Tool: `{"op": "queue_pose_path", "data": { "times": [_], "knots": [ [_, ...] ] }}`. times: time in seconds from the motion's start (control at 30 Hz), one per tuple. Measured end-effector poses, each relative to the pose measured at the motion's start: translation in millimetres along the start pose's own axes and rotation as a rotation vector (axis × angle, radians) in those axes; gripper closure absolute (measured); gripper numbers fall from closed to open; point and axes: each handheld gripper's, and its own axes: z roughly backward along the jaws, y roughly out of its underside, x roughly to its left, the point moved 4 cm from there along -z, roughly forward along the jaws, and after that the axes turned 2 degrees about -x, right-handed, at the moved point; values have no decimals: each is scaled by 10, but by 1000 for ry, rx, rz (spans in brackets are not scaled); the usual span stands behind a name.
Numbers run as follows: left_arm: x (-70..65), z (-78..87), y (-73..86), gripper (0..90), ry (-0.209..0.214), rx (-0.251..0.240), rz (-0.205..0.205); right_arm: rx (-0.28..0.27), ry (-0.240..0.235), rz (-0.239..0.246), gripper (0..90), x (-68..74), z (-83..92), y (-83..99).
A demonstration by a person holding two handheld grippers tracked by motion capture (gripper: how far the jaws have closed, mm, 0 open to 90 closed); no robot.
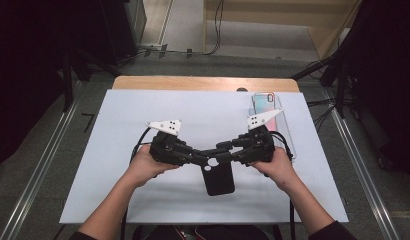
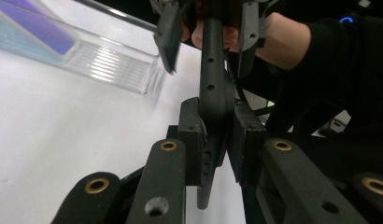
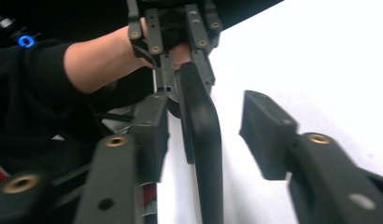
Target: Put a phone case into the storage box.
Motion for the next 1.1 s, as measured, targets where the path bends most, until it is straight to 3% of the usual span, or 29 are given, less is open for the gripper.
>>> {"op": "queue_pose_path", "data": {
  "times": [0.2, 0.3, 0.5, 0.63, 0.83, 0.93, 1.1],
  "knots": [
    [30, 104, -46, 775, -89, -1, 74, -28, 62, 44, 283, 28, 50, 22],
    [47, 150, -54, 775, -139, 2, 114, -46, 73, 31, 217, 35, 41, 44],
    [47, 184, -84, 775, -206, -16, 195, -32, 165, 6, 0, 7, -10, 101],
    [43, 178, -97, 775, -255, -26, 233, -35, 226, 18, 0, 6, -42, 122],
    [37, 170, -109, 774, -373, -55, 273, -32, 286, -6, 0, 7, -85, 131],
    [38, 171, -112, 775, -415, -73, 290, -39, 371, -19, 0, -5, -106, 127],
    [39, 153, -107, 774, -469, -82, 322, -67, 435, -31, 0, 5, -139, 119]
  ]
}}
